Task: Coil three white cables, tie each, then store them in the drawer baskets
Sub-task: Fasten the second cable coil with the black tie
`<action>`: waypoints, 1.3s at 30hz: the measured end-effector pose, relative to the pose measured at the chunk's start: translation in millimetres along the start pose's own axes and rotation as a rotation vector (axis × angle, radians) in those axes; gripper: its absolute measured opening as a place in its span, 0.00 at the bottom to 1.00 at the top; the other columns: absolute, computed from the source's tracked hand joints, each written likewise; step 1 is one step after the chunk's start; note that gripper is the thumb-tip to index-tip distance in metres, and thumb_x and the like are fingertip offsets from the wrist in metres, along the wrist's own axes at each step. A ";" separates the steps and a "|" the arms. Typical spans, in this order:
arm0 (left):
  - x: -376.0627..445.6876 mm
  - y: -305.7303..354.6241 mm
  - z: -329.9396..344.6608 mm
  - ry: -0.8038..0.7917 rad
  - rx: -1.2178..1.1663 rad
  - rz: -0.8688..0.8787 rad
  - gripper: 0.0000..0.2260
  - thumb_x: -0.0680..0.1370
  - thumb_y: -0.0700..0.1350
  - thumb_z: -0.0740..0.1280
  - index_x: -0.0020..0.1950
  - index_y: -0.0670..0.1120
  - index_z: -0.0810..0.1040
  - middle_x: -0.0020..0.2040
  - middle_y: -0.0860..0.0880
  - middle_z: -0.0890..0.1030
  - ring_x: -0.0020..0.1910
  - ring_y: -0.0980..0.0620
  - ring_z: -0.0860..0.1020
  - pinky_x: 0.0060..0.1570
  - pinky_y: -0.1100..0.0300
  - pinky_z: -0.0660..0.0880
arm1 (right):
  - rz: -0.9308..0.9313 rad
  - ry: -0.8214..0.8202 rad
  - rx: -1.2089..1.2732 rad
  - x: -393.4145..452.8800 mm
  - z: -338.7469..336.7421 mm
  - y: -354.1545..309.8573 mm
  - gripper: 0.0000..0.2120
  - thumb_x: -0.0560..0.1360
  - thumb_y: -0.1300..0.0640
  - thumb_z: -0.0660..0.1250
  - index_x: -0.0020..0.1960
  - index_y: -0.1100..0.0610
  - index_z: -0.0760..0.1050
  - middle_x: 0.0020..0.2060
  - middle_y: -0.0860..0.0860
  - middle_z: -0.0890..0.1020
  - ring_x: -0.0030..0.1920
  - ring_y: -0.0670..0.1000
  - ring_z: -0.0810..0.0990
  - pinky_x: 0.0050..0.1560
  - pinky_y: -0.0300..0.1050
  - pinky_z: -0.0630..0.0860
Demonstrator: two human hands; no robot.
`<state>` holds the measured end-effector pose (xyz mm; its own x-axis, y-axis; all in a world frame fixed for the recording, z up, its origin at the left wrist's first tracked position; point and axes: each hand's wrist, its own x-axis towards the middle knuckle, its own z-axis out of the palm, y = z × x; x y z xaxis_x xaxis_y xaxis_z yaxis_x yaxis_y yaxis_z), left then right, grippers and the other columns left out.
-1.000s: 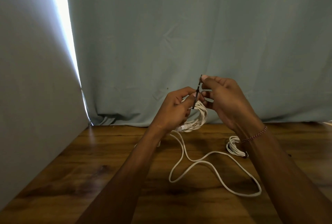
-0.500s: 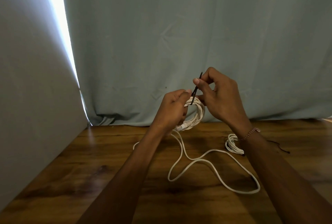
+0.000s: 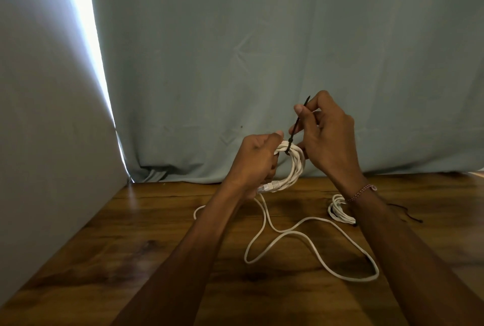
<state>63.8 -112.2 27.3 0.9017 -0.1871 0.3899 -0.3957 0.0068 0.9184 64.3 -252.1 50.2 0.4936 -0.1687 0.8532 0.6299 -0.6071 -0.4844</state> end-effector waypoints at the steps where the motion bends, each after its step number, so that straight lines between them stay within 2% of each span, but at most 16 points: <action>1: 0.3 -1.1 0.6 0.023 0.011 0.011 0.18 0.85 0.49 0.60 0.37 0.44 0.71 0.28 0.47 0.62 0.24 0.54 0.58 0.25 0.61 0.56 | 0.046 -0.039 0.036 -0.9 -1.0 -2.4 0.09 0.83 0.51 0.63 0.49 0.56 0.71 0.36 0.49 0.84 0.33 0.44 0.84 0.31 0.35 0.79; 3: 1.4 -3.0 0.4 0.069 0.020 0.023 0.18 0.85 0.49 0.61 0.38 0.42 0.72 0.28 0.46 0.62 0.23 0.53 0.58 0.25 0.61 0.57 | 0.178 -0.142 0.150 -1.2 -4.1 -8.8 0.11 0.82 0.48 0.64 0.53 0.56 0.74 0.38 0.50 0.86 0.32 0.47 0.86 0.31 0.41 0.82; 5: 3.6 -4.7 -0.6 0.100 0.019 0.018 0.18 0.85 0.49 0.61 0.38 0.43 0.74 0.27 0.47 0.62 0.23 0.53 0.59 0.25 0.61 0.57 | 0.318 -0.259 0.259 0.3 -8.8 -12.8 0.13 0.80 0.47 0.67 0.55 0.56 0.77 0.40 0.50 0.87 0.36 0.50 0.87 0.36 0.45 0.84; 8: 5.9 -6.4 -1.6 0.119 0.016 0.007 0.18 0.84 0.51 0.62 0.40 0.42 0.75 0.27 0.47 0.63 0.22 0.54 0.59 0.25 0.61 0.57 | 0.421 -0.390 0.377 2.6 -14.3 -10.8 0.10 0.76 0.53 0.73 0.55 0.57 0.82 0.42 0.50 0.88 0.40 0.52 0.88 0.40 0.44 0.84; 10: 6.4 -7.5 -1.2 0.125 0.020 0.009 0.17 0.84 0.51 0.62 0.40 0.42 0.75 0.27 0.46 0.62 0.22 0.53 0.58 0.25 0.61 0.56 | 0.433 -0.412 0.412 3.1 -15.6 -7.7 0.08 0.76 0.57 0.73 0.52 0.60 0.82 0.42 0.52 0.88 0.41 0.53 0.88 0.41 0.45 0.84; 12: 6.0 -7.8 -0.2 0.130 0.028 0.008 0.16 0.85 0.50 0.62 0.41 0.42 0.74 0.28 0.46 0.61 0.22 0.53 0.58 0.25 0.61 0.57 | 0.379 -0.362 0.390 2.9 -13.9 -6.0 0.07 0.77 0.58 0.72 0.49 0.62 0.80 0.42 0.53 0.87 0.41 0.53 0.87 0.42 0.47 0.85; 14: 5.2 -7.2 0.7 0.126 0.022 0.000 0.16 0.85 0.49 0.61 0.41 0.43 0.73 0.28 0.47 0.61 0.23 0.54 0.58 0.25 0.61 0.57 | 0.226 -0.259 0.291 1.5 -8.4 -4.0 0.08 0.79 0.57 0.70 0.48 0.62 0.78 0.42 0.53 0.86 0.41 0.49 0.87 0.41 0.45 0.85; 18: 1.4 -4.6 1.9 0.094 -0.017 -0.030 0.16 0.85 0.48 0.60 0.40 0.42 0.73 0.28 0.47 0.62 0.23 0.54 0.58 0.26 0.60 0.57 | -0.064 -0.072 0.067 -3.8 2.0 -2.2 0.08 0.81 0.56 0.68 0.46 0.60 0.75 0.41 0.44 0.82 0.37 0.42 0.84 0.34 0.36 0.81; 22: -1.5 -4.2 6.0 0.085 -0.021 -0.045 0.17 0.85 0.49 0.59 0.39 0.44 0.70 0.27 0.48 0.62 0.23 0.54 0.58 0.25 0.62 0.57 | -0.195 0.036 -0.065 -5.1 4.7 3.4 0.08 0.80 0.63 0.69 0.44 0.60 0.72 0.42 0.45 0.81 0.39 0.34 0.79 0.35 0.25 0.73; 24: -0.9 -5.1 9.0 0.081 -0.042 -0.051 0.15 0.85 0.50 0.59 0.40 0.45 0.68 0.27 0.49 0.62 0.23 0.55 0.58 0.23 0.62 0.57 | -0.209 0.074 -0.102 -4.8 5.8 7.5 0.08 0.79 0.65 0.69 0.43 0.60 0.72 0.42 0.47 0.82 0.41 0.34 0.78 0.36 0.23 0.70; 26: 0.6 -6.3 9.5 0.070 -0.062 -0.048 0.13 0.85 0.50 0.60 0.43 0.46 0.68 0.27 0.51 0.63 0.23 0.55 0.59 0.23 0.62 0.57 | -0.205 0.090 -0.107 -5.0 6.9 11.1 0.09 0.79 0.66 0.69 0.43 0.58 0.71 0.42 0.51 0.84 0.45 0.39 0.81 0.39 0.22 0.71; 29: 1.9 -6.2 8.2 0.017 -0.083 0.013 0.07 0.84 0.46 0.62 0.53 0.44 0.74 0.28 0.50 0.64 0.25 0.54 0.59 0.23 0.61 0.56 | -0.197 0.093 -0.114 -4.8 7.1 12.7 0.08 0.79 0.65 0.69 0.43 0.58 0.72 0.43 0.53 0.86 0.47 0.39 0.81 0.42 0.21 0.72; 33: 1.0 -5.4 4.0 -0.064 -0.116 0.065 0.06 0.84 0.43 0.62 0.53 0.45 0.78 0.30 0.48 0.63 0.25 0.54 0.58 0.23 0.63 0.57 | -0.157 0.084 -0.075 -2.0 4.4 10.6 0.07 0.79 0.62 0.70 0.44 0.61 0.74 0.41 0.45 0.82 0.39 0.32 0.78 0.36 0.24 0.70; 36: -0.5 -6.1 2.8 -0.106 -0.137 0.079 0.05 0.84 0.43 0.61 0.54 0.45 0.76 0.29 0.49 0.63 0.24 0.55 0.58 0.22 0.64 0.58 | -0.145 0.062 -0.051 -0.4 4.1 11.6 0.08 0.79 0.60 0.70 0.44 0.62 0.75 0.39 0.41 0.79 0.42 0.30 0.78 0.36 0.25 0.70; 39: -1.1 -6.5 3.6 -0.106 -0.134 0.069 0.05 0.85 0.43 0.61 0.57 0.44 0.74 0.27 0.51 0.65 0.22 0.56 0.60 0.21 0.65 0.60 | -0.133 0.039 -0.041 -0.8 4.7 15.2 0.08 0.80 0.60 0.70 0.44 0.62 0.75 0.38 0.39 0.78 0.40 0.29 0.78 0.35 0.24 0.69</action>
<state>64.7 -115.5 20.7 0.8472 -0.2842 0.4490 -0.4224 0.1525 0.8935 76.3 -257.5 41.3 0.3830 -0.1147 0.9166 0.6629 -0.6570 -0.3591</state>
